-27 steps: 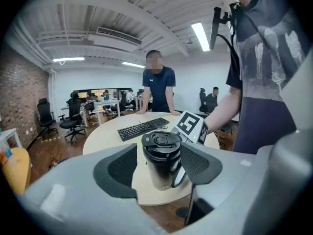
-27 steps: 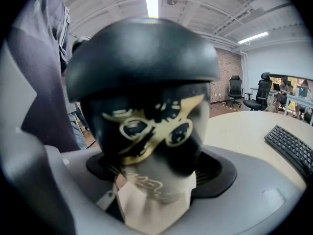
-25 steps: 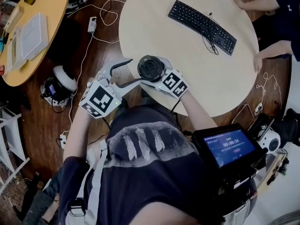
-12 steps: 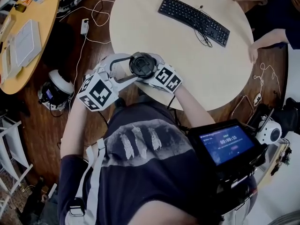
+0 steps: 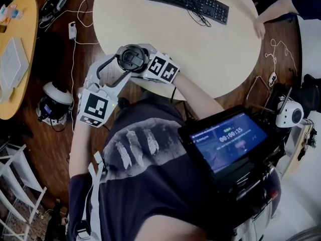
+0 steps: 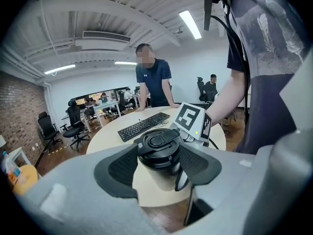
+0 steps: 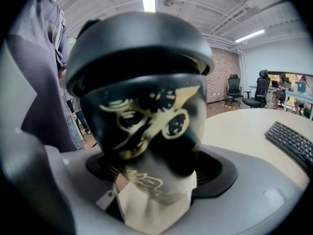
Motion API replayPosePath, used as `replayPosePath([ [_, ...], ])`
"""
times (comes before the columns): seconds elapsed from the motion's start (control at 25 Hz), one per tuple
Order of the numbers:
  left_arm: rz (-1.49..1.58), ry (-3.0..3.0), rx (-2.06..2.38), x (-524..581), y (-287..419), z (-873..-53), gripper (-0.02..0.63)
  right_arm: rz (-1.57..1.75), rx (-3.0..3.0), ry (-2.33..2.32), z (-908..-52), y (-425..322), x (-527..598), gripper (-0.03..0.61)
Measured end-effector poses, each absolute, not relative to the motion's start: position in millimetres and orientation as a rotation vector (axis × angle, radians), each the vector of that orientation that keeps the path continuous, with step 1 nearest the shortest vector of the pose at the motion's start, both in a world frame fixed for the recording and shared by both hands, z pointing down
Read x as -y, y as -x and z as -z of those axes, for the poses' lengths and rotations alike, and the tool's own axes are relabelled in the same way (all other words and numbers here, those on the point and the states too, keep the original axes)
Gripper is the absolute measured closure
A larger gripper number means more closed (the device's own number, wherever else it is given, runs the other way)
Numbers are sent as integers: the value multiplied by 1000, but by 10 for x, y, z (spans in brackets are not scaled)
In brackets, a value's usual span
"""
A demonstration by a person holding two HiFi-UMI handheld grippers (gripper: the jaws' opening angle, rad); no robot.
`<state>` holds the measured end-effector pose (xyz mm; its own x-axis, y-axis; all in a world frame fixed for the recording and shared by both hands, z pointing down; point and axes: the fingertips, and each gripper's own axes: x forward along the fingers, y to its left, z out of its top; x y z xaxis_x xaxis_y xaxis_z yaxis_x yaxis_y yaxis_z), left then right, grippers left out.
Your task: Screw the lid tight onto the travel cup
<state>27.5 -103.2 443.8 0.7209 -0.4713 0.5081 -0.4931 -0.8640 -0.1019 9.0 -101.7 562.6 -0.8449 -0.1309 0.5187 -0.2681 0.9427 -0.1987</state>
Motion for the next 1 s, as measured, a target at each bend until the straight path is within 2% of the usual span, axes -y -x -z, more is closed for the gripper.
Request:
replayPosePath([
  [0.28, -818, -2796, 938, 1030, -348, -4481, 348, -326, 2580, -291, -5641, -172, 1041, 158],
  [0.44, -871, -2873, 797, 972, -397, -4460, 344, -354, 2568, -313, -5648, -215, 1026, 158],
  [0.6, -777, -3013, 714, 869, -426, -4204, 341, -332, 2580, -313, -5619, -265, 984, 155],
  [0.76, -909, -3042, 668, 885, -338, -4409, 339, -320, 2550, -280, -5696, -197, 959, 156],
  [1.0, -762, -3009, 662, 896, -421, -4457, 347, -294, 2495, -292, -5754, -232, 979, 163],
])
